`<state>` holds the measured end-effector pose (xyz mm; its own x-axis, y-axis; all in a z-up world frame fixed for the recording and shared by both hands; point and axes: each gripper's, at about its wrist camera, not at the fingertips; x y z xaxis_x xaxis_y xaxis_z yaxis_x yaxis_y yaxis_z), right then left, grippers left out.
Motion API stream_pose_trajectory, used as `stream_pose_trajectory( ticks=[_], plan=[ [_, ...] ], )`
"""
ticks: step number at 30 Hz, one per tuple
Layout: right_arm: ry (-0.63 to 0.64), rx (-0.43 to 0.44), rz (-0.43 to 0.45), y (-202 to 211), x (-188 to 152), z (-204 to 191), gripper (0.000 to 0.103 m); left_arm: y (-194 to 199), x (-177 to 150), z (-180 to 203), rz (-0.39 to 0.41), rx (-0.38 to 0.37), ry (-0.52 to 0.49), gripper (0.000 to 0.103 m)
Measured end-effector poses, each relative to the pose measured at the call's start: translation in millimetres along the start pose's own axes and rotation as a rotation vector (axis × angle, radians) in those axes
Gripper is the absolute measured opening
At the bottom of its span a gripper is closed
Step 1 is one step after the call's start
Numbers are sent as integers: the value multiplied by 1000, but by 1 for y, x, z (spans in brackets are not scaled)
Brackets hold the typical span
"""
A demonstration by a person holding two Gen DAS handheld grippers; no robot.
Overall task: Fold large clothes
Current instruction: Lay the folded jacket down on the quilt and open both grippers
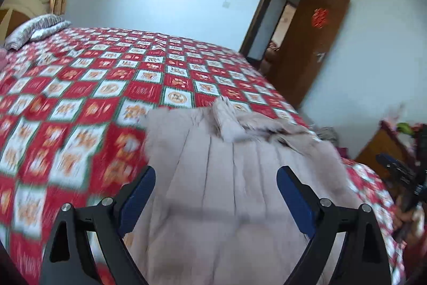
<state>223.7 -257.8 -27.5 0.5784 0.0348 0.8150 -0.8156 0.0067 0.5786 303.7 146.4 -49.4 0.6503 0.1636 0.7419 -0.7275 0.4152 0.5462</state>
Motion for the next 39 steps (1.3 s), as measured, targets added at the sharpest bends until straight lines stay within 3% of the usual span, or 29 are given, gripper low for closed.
stream_pose_trajectory(
  ticks=[3,8,11,16,20,24,28,30,31,33,34,39],
  plan=[
    [-6,19,-3,38,-23,11,78,51,-32,-17,-16,-51,11,93],
    [-14,23,-66,90,-70,27,85,107,-85,-27,-27,-2,-48,93],
    [-53,49,-127,106,-99,35,85,126,-113,-29,-50,-14,-55,93],
    [-89,78,-214,106,-143,34,85,150,-133,-17,-83,-26,-145,93],
    [-85,109,-226,104,-161,26,85,185,-141,-6,-50,-18,-265,93],
    [-55,116,-246,97,-172,16,85,211,-146,-1,-23,-93,-323,93],
    [-12,114,-288,92,-185,8,85,197,-155,1,-80,-189,-339,93],
    [-8,136,-299,91,-191,5,84,168,-163,2,-148,-168,-315,93],
    [-11,151,-302,91,-193,4,82,143,-168,-2,-192,-121,-291,93],
    [-26,200,-326,88,-197,0,64,105,-173,-9,-251,-35,-234,93],
    [-27,201,-336,86,-199,-1,62,90,-174,-13,-273,-9,-196,93],
    [-55,204,-325,86,-200,0,61,58,-173,-39,-273,-58,33,93]
  ],
)
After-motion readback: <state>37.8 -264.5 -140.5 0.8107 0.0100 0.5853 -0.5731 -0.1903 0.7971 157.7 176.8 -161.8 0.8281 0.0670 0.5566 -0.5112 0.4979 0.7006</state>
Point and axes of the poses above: each gripper's, at about its wrist camera, not at the fingertips, and y roughly against the way its jaws point, z to its right, x to its top, and after that the axes turned 3 degrees about y, right-handed
